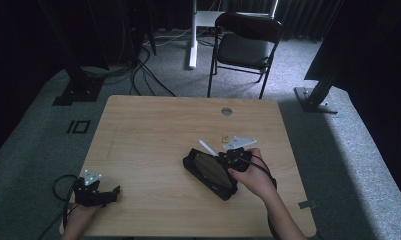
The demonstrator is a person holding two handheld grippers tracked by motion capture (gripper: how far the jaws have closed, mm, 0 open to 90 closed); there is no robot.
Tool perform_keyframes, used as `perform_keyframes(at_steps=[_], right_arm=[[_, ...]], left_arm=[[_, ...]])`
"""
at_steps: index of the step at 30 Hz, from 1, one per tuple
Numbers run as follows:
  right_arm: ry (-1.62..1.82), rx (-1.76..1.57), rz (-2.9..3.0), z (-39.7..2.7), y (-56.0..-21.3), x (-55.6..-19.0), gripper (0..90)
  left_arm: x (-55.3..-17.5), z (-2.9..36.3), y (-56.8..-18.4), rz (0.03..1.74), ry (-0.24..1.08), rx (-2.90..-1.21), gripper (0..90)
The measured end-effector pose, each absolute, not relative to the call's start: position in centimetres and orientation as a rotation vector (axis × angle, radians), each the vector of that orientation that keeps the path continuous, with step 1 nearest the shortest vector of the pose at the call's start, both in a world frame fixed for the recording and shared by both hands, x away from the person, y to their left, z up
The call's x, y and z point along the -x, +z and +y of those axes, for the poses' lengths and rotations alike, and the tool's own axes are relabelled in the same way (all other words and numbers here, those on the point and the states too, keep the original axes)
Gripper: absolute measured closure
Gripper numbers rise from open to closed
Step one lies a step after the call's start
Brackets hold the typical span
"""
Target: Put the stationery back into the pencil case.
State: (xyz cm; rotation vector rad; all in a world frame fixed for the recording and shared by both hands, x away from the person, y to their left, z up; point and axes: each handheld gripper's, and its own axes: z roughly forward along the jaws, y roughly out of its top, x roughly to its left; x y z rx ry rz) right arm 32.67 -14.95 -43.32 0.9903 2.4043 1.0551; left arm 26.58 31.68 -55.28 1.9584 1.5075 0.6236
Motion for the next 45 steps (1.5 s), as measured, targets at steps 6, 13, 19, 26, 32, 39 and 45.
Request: perform_keyframes(at_steps=[6, 13, 19, 26, 32, 39, 45], right_arm=[[1.048, -0.953, 2.448, -14.6, -43.6, -31.9, 78.4], [1.033, -0.954, 2.490, -14.2, -44.5, -31.9, 78.4], [1.002, -0.938, 2.528, -13.8, -45.3, -32.0, 78.4], [0.976, -0.953, 2.546, -13.5, -46.0, -32.3, 78.4], [0.950, -0.961, 2.572, -13.1, -46.9, -32.6, 78.4], [0.915, -0.971, 2.593, -12.8, -47.4, -33.2, 78.4], [0.885, -0.964, 2.609, -12.4, -47.8, -33.4, 78.4]], left_arm=[[-26.6, 31.7, -55.3, 1.508, 0.623, -1.958, 0.4], [-26.6, 31.7, -55.3, 1.509, 0.623, -1.955, 0.3], [-26.6, 31.7, -55.3, 1.508, 0.623, -1.958, 0.3], [-26.6, 31.7, -55.3, 1.508, 0.623, -1.958, 0.3], [-26.6, 31.7, -55.3, 1.508, 0.623, -1.958, 0.3], [-26.6, 31.7, -55.3, 1.508, 0.623, -1.959, 0.4], [-26.6, 31.7, -55.3, 1.508, 0.623, -1.959, 0.4]])
